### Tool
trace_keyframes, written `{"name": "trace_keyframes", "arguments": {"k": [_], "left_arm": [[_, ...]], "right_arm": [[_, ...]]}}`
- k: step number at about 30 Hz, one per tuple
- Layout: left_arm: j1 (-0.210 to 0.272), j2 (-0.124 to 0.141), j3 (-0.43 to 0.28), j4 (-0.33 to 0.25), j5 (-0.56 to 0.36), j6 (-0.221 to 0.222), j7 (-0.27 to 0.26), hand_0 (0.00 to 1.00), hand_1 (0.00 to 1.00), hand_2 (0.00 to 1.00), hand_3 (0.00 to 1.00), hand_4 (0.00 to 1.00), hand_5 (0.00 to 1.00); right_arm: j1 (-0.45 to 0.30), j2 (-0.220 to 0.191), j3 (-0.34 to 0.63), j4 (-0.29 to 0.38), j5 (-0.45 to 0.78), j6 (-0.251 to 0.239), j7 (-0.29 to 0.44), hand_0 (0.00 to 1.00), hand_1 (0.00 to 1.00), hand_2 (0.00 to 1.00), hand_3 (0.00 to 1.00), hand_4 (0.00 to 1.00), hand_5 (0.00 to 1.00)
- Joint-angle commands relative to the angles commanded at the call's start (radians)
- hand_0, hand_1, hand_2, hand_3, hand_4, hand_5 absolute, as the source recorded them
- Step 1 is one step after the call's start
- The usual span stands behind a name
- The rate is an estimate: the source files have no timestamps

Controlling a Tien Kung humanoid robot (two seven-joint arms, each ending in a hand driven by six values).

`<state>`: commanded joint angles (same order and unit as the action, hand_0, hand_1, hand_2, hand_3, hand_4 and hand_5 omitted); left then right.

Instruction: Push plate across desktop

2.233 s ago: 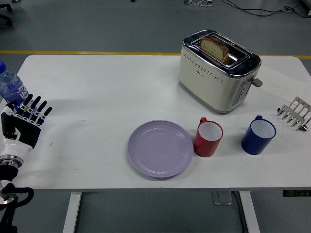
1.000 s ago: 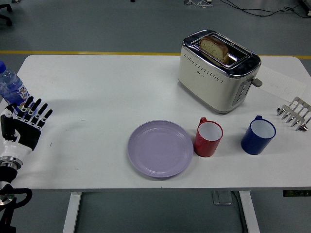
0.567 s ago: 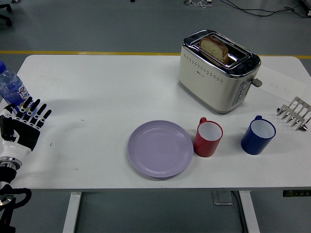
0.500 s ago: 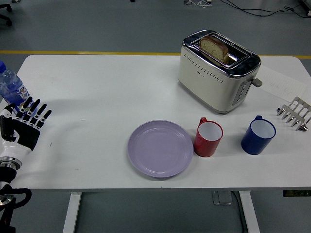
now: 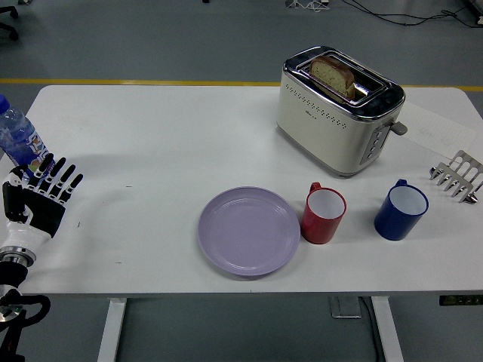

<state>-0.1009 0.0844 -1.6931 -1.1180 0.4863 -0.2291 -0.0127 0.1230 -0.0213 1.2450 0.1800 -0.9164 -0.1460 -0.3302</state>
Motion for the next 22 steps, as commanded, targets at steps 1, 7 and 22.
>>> {"name": "trace_keyframes", "arguments": {"k": [1,7,22], "left_arm": [[0.001,-0.001,0.000,0.000,-0.001,0.001,0.000,0.587,0.677,0.684,0.681,0.523,0.998],[0.005,-0.002,-0.002,0.001,-0.003,0.002,0.000,0.588,0.676,0.683,0.684,0.524,0.998],[0.005,0.000,0.004,-0.002,-0.016,0.009,-0.004,0.589,0.675,0.679,0.693,0.528,0.998]], "right_arm": [[0.000,0.000,-0.001,0.000,0.001,0.000,0.000,0.515,0.478,0.580,0.545,0.180,0.327],[-0.002,0.000,0.001,0.000,-0.003,0.000,0.000,0.514,0.478,0.579,0.544,0.180,0.327],[0.003,0.000,-0.020,0.000,0.031,-0.002,0.006,0.516,0.478,0.579,0.545,0.183,0.327]]}}
